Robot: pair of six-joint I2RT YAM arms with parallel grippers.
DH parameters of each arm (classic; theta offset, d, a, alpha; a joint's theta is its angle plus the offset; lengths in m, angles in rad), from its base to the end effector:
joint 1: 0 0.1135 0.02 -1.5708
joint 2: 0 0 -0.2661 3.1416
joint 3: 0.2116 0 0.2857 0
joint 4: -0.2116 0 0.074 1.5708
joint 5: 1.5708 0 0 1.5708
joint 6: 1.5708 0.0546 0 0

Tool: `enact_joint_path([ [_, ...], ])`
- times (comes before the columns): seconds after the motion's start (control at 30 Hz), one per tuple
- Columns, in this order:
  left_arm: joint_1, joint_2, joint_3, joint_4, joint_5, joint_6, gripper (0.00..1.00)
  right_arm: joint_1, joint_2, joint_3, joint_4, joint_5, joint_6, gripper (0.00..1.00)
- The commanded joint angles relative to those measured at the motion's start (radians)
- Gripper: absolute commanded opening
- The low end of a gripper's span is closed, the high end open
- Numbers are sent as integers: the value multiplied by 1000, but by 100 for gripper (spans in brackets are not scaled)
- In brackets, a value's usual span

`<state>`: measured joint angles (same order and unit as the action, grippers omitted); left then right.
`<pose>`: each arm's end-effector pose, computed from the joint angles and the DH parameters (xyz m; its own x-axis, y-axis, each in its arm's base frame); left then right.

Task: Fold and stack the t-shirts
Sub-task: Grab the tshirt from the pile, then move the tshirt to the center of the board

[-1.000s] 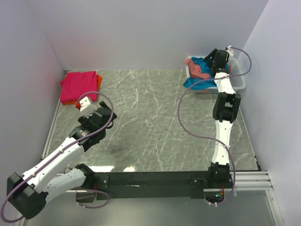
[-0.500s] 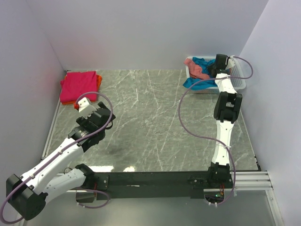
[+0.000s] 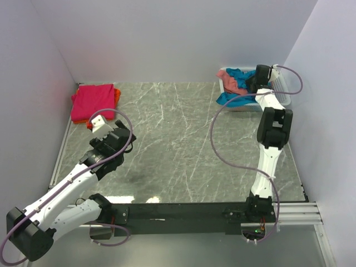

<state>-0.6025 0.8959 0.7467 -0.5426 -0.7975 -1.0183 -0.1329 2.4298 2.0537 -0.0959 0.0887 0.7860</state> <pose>0.2077 -0.0955 0.2675 -0.2263 -0.5660 -0.7927 -0.4779 0.7737 -0.4159 0.6116 -0.0866 0.1822 -0.1697 0.7337 -0.6579 0.4674 0.6477 0.6017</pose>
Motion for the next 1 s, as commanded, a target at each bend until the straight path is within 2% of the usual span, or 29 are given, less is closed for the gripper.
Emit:
enact_joint_path([
  [0.0,1,-20,29,29,17,-2,99,44,-324,-166,246,71,-65,0],
  [0.1,1,-25,34,30,40,9,99,68,-481,-309,353,130,-99,0],
  [0.23,1,-32,39,18,52,3,100,98,-607,-330,369,204,-187,0],
  [0.4,1,-67,19,33,84,4,99,104,-675,-182,299,177,-284,0],
  [0.53,1,-89,14,27,95,3,99,124,-664,21,207,190,-372,0],
  [0.57,1,-95,16,26,99,3,100,124,-643,136,150,178,-375,0],
  [0.77,1,-117,14,10,99,-5,99,180,-657,342,87,33,-416,0],
  [0.87,1,-130,22,-2,103,0,99,237,-692,382,1,-26,-421,0],
  [0.97,1,-149,17,-14,104,-5,99,337,-782,266,-1,-121,-429,0],
])
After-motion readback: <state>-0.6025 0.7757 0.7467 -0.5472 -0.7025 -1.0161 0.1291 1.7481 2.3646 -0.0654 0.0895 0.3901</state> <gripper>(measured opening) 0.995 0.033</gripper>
